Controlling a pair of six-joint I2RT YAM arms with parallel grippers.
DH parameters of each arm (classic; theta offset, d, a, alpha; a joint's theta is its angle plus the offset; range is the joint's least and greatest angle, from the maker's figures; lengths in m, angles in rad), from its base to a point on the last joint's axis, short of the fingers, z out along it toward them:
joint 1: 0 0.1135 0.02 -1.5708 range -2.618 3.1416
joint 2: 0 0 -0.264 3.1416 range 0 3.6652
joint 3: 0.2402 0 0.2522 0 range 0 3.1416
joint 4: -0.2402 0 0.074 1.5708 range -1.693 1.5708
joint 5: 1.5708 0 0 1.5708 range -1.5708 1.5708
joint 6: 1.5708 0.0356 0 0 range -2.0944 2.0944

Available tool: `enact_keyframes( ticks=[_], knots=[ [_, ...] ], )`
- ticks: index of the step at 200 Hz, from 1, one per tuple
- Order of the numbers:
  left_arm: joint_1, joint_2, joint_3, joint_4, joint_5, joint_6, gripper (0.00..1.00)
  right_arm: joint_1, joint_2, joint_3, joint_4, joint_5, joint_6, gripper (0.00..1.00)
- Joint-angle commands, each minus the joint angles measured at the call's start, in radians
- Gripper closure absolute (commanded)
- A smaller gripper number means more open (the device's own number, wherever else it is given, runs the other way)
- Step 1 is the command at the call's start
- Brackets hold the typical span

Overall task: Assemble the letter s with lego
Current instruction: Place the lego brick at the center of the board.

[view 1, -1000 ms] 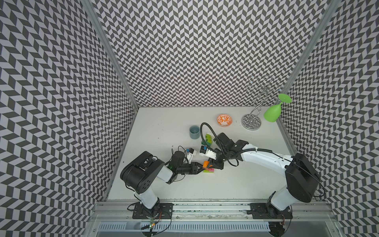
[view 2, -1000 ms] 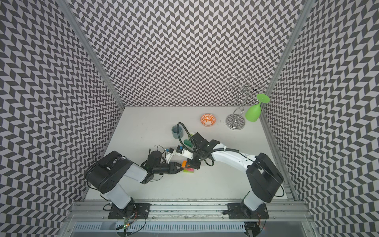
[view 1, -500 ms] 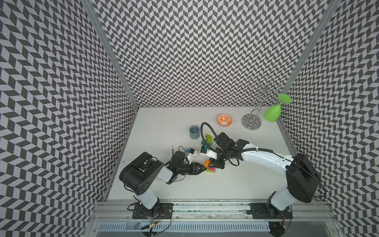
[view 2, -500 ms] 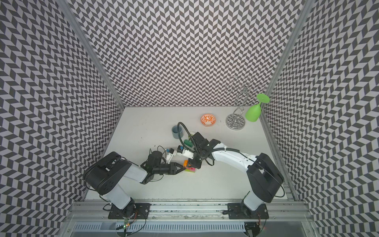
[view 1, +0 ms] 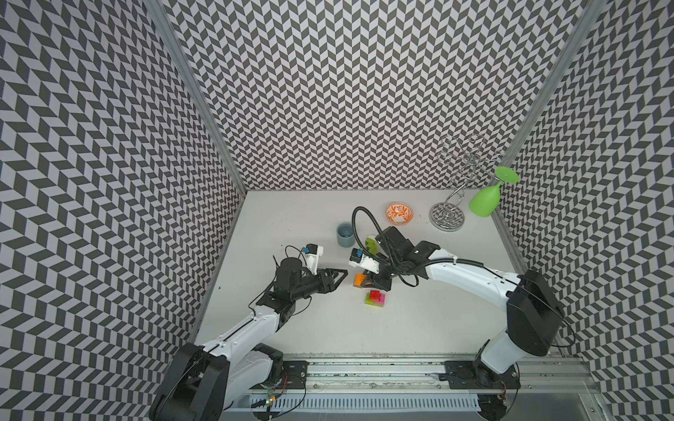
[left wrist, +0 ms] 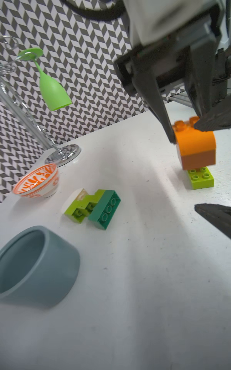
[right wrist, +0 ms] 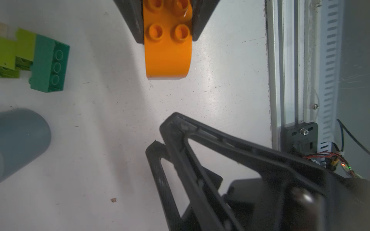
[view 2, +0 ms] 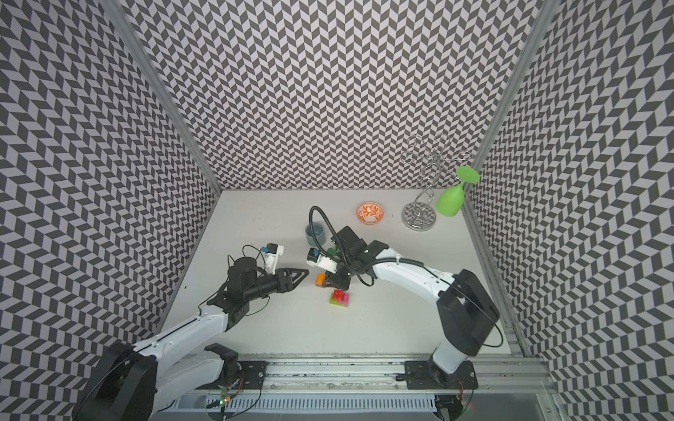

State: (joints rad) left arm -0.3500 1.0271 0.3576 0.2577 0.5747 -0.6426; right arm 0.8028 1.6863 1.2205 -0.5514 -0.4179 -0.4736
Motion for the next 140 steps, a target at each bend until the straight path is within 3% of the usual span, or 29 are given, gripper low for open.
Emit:
enact_keyframes(
  ticks=[1, 42, 74, 90, 121, 140],
  knots=[
    [0.048, -0.067, 0.018, -0.166, -0.047, 0.032, 0.40, 0.034, 0.075, 0.031, 0.076, -0.020, 0.023, 1.00],
    [0.086, -0.115, 0.017, -0.204, -0.056, 0.028, 0.39, 0.069, 0.187, 0.058, 0.108, -0.009, 0.041, 0.99],
    [0.088, -0.111, 0.015, -0.202, -0.058, 0.027, 0.38, 0.084, 0.226, 0.068, 0.112, 0.008, 0.043, 0.92],
    [0.089, -0.111, 0.016, -0.205, -0.063, 0.029, 0.36, 0.084, 0.234, 0.068, 0.112, 0.015, 0.045, 0.81],
    [0.091, -0.111, 0.019, -0.211, -0.067, 0.030, 0.33, 0.084, 0.215, 0.073, 0.109, 0.041, 0.052, 0.50],
    [0.092, -0.113, 0.023, -0.216, -0.068, 0.032, 0.31, 0.084, 0.175, 0.091, 0.085, 0.078, 0.050, 0.41]
  ],
)
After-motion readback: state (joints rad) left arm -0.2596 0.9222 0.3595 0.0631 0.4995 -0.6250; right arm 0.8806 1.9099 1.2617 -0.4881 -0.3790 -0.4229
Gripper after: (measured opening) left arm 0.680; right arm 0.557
